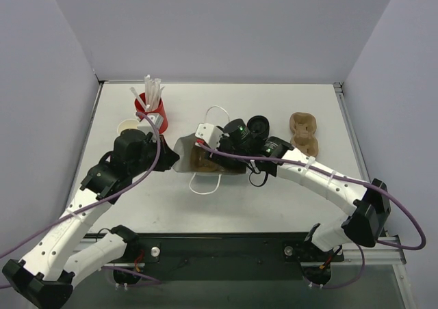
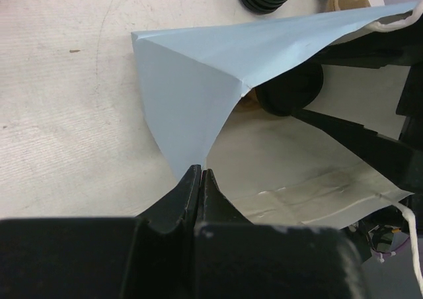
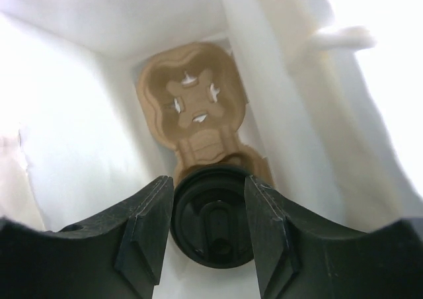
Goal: Pack the takeout coffee
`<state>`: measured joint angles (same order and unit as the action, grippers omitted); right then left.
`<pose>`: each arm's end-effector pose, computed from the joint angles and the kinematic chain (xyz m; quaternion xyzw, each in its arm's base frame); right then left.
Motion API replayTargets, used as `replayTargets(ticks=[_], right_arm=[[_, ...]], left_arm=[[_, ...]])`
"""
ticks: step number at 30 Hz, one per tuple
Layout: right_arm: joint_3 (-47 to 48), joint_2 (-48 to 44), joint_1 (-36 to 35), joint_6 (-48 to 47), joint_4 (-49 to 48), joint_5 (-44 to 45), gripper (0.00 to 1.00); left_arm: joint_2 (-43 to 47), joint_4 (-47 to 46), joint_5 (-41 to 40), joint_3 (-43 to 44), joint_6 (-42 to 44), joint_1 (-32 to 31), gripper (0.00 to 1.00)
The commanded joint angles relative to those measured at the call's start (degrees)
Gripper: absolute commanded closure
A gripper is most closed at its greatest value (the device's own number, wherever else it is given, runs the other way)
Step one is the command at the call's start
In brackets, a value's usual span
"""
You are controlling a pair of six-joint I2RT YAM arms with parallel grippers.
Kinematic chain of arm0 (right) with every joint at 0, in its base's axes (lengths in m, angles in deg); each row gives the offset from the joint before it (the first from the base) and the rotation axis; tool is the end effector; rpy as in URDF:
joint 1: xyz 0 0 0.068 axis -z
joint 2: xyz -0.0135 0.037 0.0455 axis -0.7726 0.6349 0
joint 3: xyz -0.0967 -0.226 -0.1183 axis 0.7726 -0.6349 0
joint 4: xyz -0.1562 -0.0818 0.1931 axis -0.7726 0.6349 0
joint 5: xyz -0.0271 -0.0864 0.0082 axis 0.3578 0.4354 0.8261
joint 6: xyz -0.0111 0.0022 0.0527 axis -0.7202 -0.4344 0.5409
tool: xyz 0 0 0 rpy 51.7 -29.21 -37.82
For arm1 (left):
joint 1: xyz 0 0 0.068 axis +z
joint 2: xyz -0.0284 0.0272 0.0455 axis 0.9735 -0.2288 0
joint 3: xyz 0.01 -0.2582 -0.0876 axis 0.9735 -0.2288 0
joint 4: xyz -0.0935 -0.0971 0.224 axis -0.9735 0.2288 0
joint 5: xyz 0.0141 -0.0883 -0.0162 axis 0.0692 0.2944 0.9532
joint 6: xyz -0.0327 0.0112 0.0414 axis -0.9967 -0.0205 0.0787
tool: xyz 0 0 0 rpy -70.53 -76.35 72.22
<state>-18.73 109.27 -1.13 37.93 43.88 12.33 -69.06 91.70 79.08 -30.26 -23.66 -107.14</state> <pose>0.2066 0.2657 0.3361 -0.5546 0.6423 0.1398 0.5102 0.1583 -0.0958 0.3404 0.0378 0.8587 -0.2752 0.4306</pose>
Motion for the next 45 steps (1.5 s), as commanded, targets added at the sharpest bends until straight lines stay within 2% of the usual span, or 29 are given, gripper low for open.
replayTargets(ticks=[1,13,14,15,19,22,28,32,34,36,39,40,41,45], right_arm=[[3.92,-3.64,0.31,3.71,1.25,-1.57,0.53],[4.54,-5.48,0.40,6.78,2.04,-1.22,0.55],[5.41,-5.57,0.40,7.22,2.04,-1.04,0.55],[6.20,-5.66,0.40,7.49,2.13,-0.69,0.53],[11.56,-5.48,0.57,10.30,2.66,-1.48,0.51],[14.82,-5.22,0.66,11.62,3.18,-0.61,0.50],[17.63,-6.80,0.66,11.62,4.41,2.56,0.46],[21.41,-8.56,0.57,14.86,5.91,8.87,0.45],[22.55,-10.05,0.40,17.49,7.57,9.15,0.45],[21.86,-12.16,0.31,19.52,8.80,9.24,0.37],[16.86,-16.63,-0.04,22.95,9.95,9.76,0.22],[15.63,-17.86,-0.13,24.53,9.95,9.94,0.06],[13.26,-20.49,-0.39,25.24,9.95,10.20,0.00],[9.30,-26.04,-0.66,27.44,10.13,9.95,0.00]], left_arm=[[-2.97,5.58,-2.14,6.07,-0.77,0.22,1.00],[-10.53,10.60,-1.35,15.83,-3.59,0.22,1.00],[-10.88,10.25,-1.26,16.18,-3.50,0.22,0.99],[-11.32,9.99,-1.26,16.36,-3.06,0.22,0.92],[-12.03,8.67,-1.70,18.11,-2.09,0.22,0.76],[-13.34,9.02,-2.75,20.22,-1.04,0.31,0.68],[-16.16,9.90,-5.48,26.46,-0.25,0.40,0.61],[-17.56,11.03,-10.57,31.11,0.19,1.01,0.57],[-19.23,12.79,-14.52,37.96,0.28,1.71,0.56],[-21.86,15.60,-18.82,43.49,0.54,1.89,0.54],[-24.42,16.14,-22.79,44.57,2.13,2.94,0.52],[-25.12,15.88,-23.41,44.57,2.48,4.51,0.51],[-26.17,15.44,-24.72,44.57,2.74,5.49,0.51],[-28.72,10.09,-27.63,42.73,4.85,10.67,0.42]])
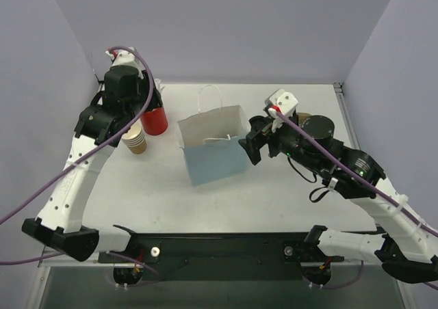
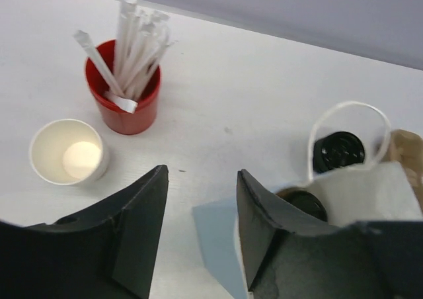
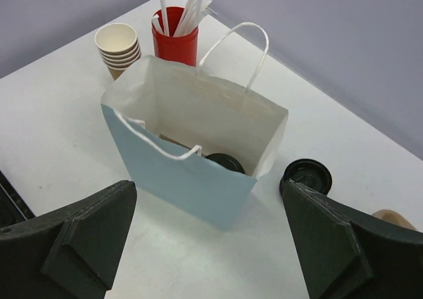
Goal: Pack the takeout coffee
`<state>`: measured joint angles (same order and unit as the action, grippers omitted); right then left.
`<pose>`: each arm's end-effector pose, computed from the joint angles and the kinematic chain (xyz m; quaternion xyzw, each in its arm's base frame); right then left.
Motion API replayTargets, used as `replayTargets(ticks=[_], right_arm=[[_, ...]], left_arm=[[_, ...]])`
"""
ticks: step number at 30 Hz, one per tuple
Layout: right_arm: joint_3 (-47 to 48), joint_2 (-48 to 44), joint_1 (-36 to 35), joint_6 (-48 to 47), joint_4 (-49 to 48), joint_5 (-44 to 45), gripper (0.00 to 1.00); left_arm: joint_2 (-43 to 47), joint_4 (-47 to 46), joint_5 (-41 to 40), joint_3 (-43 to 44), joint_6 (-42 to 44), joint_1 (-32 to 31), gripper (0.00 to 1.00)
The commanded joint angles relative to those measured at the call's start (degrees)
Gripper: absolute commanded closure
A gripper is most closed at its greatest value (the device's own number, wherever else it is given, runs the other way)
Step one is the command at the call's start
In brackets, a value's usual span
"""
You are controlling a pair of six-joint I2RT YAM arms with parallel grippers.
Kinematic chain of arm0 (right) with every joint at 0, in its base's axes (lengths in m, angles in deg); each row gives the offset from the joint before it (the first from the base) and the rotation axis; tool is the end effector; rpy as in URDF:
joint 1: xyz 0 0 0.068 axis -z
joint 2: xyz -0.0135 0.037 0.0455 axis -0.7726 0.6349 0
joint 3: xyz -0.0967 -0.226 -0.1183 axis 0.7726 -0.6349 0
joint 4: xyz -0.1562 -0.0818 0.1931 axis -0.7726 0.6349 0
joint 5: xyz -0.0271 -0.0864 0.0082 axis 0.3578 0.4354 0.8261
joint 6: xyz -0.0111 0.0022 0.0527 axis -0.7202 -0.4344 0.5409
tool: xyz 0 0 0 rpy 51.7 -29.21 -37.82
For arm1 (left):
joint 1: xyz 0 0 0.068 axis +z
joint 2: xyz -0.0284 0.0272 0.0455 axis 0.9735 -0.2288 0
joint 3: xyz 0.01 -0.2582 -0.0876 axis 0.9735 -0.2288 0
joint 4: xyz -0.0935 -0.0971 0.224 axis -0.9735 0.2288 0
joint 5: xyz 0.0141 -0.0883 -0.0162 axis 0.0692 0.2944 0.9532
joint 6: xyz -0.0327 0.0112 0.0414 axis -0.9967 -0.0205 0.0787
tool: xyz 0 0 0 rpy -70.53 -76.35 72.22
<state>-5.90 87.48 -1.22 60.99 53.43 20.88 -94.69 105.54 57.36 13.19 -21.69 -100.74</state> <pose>0.1279 0.1579 0.4927 -0.3112 0.6425 0.2553 0.6520 0.2378 -0.0940 0.4716 -0.0959 0.8304 -0.1081 0.5381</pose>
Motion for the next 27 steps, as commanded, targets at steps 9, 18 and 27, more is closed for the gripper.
replayTargets(ticks=[9,18,27], right_arm=[[-4.78,-9.27,-0.92,9.83,7.43,2.01,0.00],[-1.44,-6.55,-0.92,6.23,10.24,2.36,0.00],[1.46,-1.62,-0.92,4.91,10.16,2.10,0.00]], left_arm=[[-15.03,-12.99,-3.45,0.42,3.15,13.93,0.19],[-24.09,-18.95,-2.74,0.15,3.93,17.99,0.25],[-30.42,-22.56,-0.37,2.44,6.92,20.80,0.35]])
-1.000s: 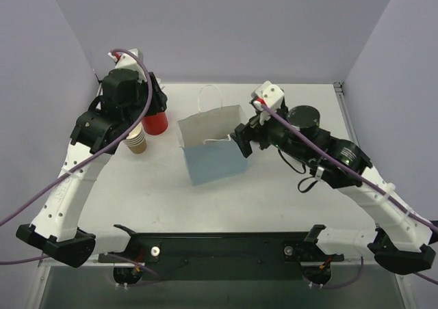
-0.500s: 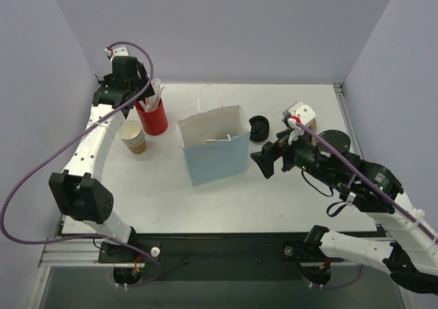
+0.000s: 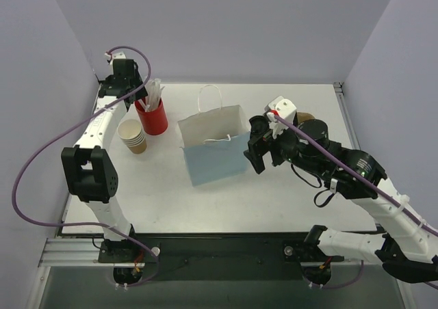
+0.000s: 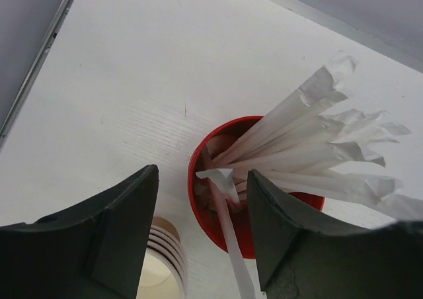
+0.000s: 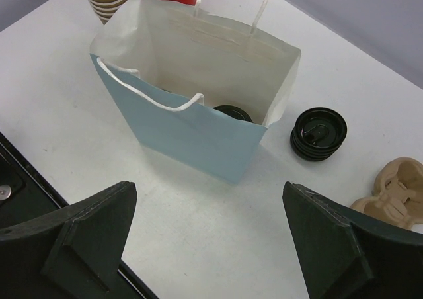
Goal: Pack the takeout coffee
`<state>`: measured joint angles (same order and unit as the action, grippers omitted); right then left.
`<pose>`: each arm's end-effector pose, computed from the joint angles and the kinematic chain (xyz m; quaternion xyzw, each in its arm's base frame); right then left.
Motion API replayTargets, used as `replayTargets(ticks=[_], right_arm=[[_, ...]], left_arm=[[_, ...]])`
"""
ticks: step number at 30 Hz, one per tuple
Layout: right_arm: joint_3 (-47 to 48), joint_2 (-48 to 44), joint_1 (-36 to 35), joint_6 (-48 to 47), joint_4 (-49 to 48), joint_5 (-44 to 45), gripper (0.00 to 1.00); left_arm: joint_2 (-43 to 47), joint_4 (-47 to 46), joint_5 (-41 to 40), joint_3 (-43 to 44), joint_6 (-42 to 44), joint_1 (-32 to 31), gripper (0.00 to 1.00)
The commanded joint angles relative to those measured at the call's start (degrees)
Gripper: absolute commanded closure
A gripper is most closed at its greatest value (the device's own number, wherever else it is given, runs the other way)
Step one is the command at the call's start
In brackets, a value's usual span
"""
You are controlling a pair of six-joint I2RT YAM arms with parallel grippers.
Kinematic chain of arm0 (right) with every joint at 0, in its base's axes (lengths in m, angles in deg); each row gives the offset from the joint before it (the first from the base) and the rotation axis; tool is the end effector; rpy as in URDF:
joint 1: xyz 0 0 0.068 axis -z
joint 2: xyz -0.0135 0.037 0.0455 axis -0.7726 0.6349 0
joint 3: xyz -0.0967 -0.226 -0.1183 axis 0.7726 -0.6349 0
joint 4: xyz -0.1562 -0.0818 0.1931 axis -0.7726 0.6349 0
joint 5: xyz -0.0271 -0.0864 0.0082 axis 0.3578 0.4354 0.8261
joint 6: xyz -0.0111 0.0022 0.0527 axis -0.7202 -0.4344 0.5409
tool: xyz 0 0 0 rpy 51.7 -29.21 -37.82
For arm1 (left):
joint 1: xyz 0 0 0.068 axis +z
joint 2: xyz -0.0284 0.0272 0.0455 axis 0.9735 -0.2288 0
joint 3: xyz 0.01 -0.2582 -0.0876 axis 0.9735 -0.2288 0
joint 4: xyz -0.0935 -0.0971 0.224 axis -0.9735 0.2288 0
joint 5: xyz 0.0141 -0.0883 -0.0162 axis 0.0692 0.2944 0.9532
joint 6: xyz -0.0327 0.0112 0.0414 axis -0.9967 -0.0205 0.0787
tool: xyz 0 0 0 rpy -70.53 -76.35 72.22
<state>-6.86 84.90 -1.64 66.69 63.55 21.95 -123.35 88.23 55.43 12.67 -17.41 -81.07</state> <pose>0.1173 0.1457 0.4762 -0.2992 0.7026 0.2567 0.5924 0.4203 -0.0197 0.3350 -0.2073 0.8588 0.0482 0.4661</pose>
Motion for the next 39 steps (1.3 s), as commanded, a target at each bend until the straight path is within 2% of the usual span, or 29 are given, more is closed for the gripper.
replayTargets(ticks=[1,3,7,15,27,35,39], right_arm=[[2.34,1.22,-0.42,-0.79,0.04,1.03,0.00],[2.25,1.57,-0.51,-0.79,0.04,1.12,0.00],[2.60,2.27,-0.51,-0.79,0.04,1.47,0.00],[3.22,2.01,-0.51,-0.80,0.13,1.47,0.00],[3.22,-2.02,-0.51,-1.67,0.65,-0.38,0.00],[2.87,-5.19,-0.51,0.24,1.71,-0.90,0.00],[1.73,-6.51,-0.33,1.31,1.62,-2.31,0.00]], left_arm=[[-2.29,-5.78,2.86,2.96,3.08,1.22,0.36],[-2.82,-7.10,4.01,3.23,4.13,1.31,0.39],[-3.35,-7.55,6.39,3.84,4.58,1.31,0.63],[-0.02,-5.35,4.37,3.93,5.89,0.60,0.88],[8.42,-2.28,1.64,4.54,8.44,-1.68,0.88],[12.90,5.97,1.73,13.40,7.13,-4.49,0.89],[16.06,10.11,4.61,17.89,5.81,-6.60,0.89]])
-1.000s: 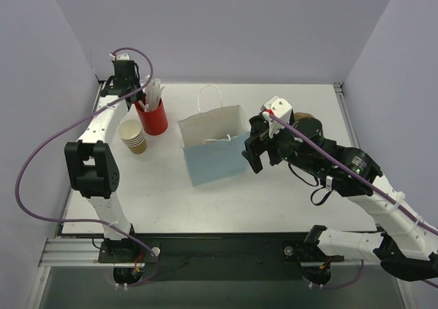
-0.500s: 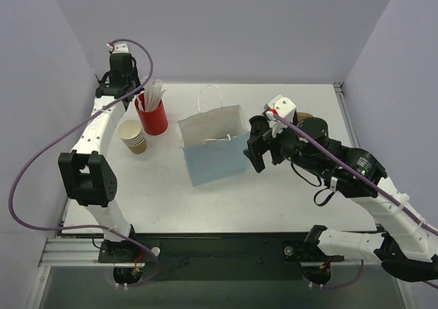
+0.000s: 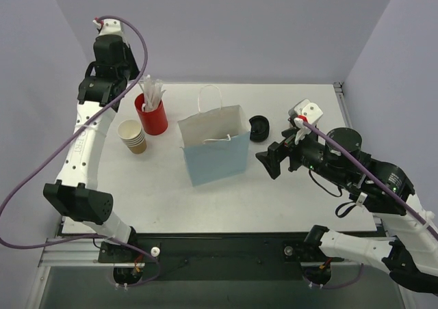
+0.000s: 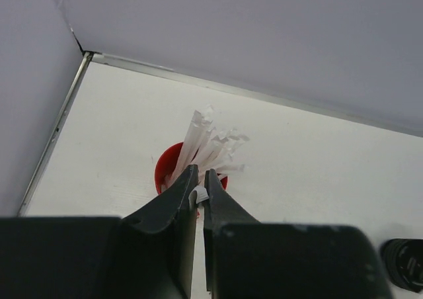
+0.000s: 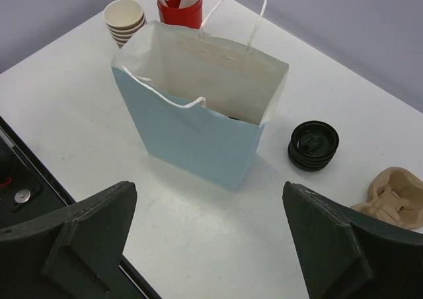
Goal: Pack the takeout coffee
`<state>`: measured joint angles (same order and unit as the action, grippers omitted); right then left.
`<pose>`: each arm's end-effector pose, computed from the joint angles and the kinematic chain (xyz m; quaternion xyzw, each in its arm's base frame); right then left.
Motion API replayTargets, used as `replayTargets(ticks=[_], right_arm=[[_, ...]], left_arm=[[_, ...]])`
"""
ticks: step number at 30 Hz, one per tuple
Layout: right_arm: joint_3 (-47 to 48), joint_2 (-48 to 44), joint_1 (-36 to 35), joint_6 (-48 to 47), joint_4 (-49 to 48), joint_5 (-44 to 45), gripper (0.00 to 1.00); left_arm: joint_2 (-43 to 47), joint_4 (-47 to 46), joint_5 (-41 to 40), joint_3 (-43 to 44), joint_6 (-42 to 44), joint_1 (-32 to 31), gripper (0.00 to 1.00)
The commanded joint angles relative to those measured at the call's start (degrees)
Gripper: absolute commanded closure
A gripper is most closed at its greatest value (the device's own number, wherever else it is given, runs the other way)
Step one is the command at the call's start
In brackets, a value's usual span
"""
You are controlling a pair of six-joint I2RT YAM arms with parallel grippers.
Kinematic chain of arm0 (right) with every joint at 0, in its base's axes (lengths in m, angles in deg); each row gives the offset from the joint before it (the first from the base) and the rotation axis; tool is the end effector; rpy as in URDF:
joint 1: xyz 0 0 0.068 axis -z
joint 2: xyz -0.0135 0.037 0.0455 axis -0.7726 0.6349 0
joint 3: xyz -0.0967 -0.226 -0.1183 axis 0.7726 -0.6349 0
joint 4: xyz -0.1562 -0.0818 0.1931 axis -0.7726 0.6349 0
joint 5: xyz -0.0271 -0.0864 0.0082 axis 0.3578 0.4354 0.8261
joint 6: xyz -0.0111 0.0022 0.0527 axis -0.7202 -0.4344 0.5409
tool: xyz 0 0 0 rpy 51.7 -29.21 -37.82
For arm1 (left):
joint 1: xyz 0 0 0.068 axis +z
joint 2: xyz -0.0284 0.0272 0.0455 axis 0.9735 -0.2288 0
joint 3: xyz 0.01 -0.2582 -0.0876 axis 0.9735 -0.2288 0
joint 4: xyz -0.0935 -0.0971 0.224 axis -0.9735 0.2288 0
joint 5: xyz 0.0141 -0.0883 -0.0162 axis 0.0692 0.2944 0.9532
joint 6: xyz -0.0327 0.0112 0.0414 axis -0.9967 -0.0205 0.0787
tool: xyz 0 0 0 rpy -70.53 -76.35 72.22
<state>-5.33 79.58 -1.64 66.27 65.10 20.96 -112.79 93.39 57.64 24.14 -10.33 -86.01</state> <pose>0.0930 0.1152 0.4949 -0.2923 0.6724 0.2772 0.6210 0.3556 -0.0472 0.4619 -0.1233 0.8033 0.0032 0.5827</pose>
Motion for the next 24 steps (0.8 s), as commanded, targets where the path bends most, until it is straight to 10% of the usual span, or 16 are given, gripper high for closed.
replayTargets(ticks=[1,13,24], right_arm=[[-0.15,-1.46,-0.42,1.64,0.07,-1.50,0.00],[-0.68,-3.05,-0.33,0.24,0.16,-2.38,0.00],[-0.16,-3.31,-0.42,0.23,0.16,0.34,0.00]], left_arm=[[6.04,5.83,3.12,7.13,-1.88,-1.92,0.89],[16.41,5.85,26.14,6.70,-15.94,-3.07,0.89],[26.16,-6.36,36.17,-17.26,-20.61,-4.74,0.89]])
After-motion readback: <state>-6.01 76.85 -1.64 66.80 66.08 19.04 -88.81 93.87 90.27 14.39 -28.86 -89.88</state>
